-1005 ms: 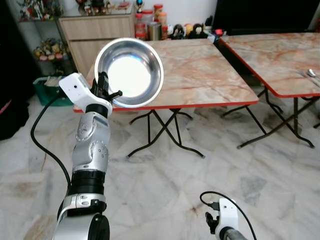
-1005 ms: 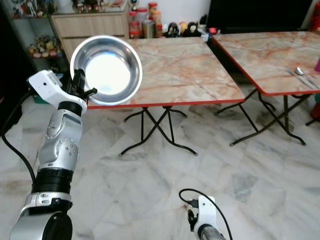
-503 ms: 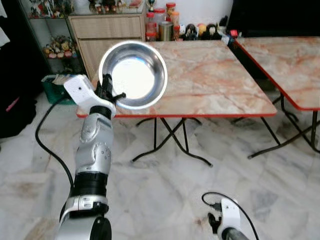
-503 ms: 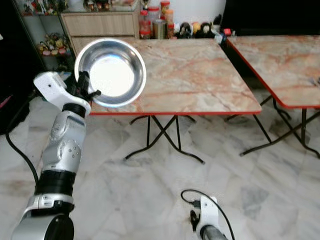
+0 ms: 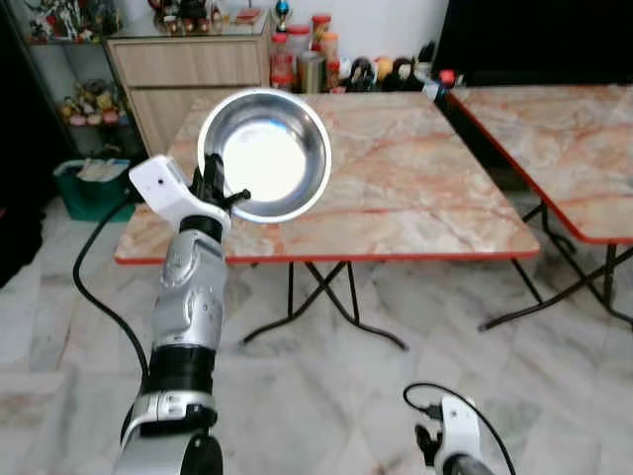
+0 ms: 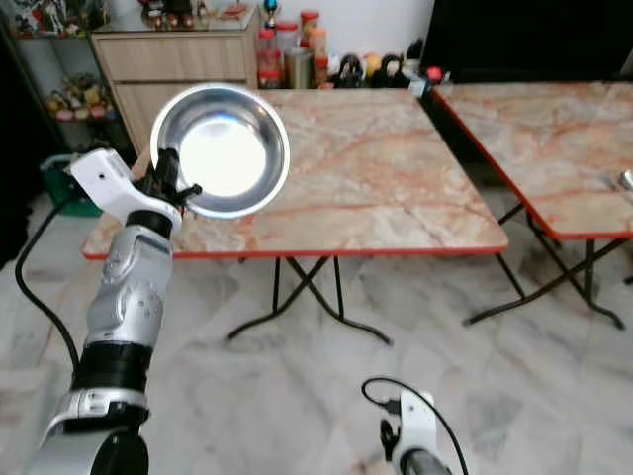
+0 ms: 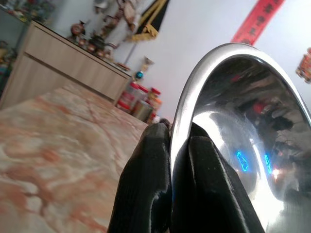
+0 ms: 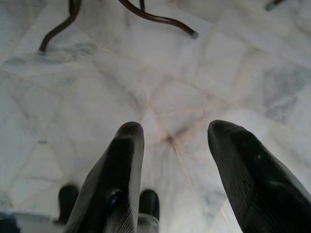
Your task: Setting the table
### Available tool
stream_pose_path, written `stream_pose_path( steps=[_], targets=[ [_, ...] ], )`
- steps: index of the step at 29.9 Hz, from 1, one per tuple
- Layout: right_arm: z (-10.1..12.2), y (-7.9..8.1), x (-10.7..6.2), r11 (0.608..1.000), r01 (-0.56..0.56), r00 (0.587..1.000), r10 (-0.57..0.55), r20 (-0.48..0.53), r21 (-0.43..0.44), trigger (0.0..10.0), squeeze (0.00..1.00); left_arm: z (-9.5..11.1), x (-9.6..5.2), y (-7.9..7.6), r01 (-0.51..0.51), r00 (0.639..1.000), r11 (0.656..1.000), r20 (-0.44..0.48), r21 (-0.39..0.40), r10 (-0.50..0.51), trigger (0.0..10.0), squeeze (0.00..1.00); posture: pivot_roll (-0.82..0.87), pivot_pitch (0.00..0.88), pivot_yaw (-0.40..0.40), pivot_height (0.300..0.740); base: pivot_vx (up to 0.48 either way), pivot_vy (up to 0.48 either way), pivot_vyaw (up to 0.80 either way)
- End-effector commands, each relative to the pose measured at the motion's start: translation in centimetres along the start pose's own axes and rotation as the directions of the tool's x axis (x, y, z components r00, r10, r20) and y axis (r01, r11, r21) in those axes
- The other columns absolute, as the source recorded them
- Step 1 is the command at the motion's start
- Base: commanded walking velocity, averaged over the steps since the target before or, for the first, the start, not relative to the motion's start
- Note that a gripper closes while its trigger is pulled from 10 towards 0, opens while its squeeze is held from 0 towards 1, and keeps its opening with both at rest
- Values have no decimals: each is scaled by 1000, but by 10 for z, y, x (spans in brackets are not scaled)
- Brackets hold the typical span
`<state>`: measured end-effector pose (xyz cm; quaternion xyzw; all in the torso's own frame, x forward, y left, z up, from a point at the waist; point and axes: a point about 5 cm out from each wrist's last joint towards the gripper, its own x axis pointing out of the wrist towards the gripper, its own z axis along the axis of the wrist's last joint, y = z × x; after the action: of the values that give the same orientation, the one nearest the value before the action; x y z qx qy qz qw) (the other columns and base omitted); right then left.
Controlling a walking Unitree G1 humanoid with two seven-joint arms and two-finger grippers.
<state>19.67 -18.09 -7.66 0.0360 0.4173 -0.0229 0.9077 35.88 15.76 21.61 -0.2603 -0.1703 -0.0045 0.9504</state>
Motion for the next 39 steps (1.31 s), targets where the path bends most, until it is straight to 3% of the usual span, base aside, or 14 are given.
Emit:
stream_pose_path(
  steps=[1,32,39],
  targets=[
    [2,9,1,1000,-25,1000,25,2,-1,10000,0,9,1,5,-10,1000,1000,28,14,9,10000,0,33,0,-30,740,398,0,0],
    [-1,6,1,1000,-8,1000,8,-5,13,10000,0,-11,-4,-8,58,996,998,-72,18,-57,10000,0,26,0,-24,740,398,0,0],
    [-14,2,-3,1000,4,999,-4,-39,10,10000,0,-26,-7,-15,109,978,994,-180,9,-105,10000,0,23,0,-19,740,56,0,0]
  ],
)
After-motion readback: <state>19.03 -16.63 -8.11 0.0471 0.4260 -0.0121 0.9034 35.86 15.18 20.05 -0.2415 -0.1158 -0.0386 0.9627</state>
